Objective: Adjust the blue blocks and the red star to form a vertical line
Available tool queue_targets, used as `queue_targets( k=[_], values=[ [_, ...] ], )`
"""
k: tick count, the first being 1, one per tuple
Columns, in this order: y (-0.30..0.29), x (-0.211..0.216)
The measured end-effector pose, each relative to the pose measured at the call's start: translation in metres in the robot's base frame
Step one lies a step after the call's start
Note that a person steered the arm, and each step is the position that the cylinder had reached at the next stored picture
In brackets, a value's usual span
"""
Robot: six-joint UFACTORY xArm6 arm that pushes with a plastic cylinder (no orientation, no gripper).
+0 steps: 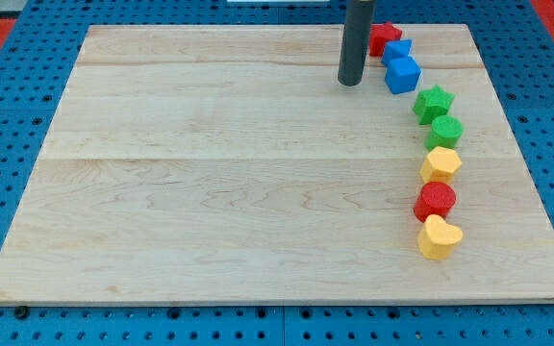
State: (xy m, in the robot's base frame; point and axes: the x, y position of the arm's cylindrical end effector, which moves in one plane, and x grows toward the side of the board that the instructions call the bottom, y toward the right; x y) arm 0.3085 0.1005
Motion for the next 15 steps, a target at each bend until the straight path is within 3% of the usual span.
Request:
queue_targets(
  k=[2,7,8,9,10,13,15],
  values=[
    [0.012,-0.034],
    [0.042,-0.026],
    [0.036,-0.030],
    [-0.025,-0.038],
    [-0.027,-0.016],
    [0.048,-0.004],
    [0.053,-0.010]
  ],
)
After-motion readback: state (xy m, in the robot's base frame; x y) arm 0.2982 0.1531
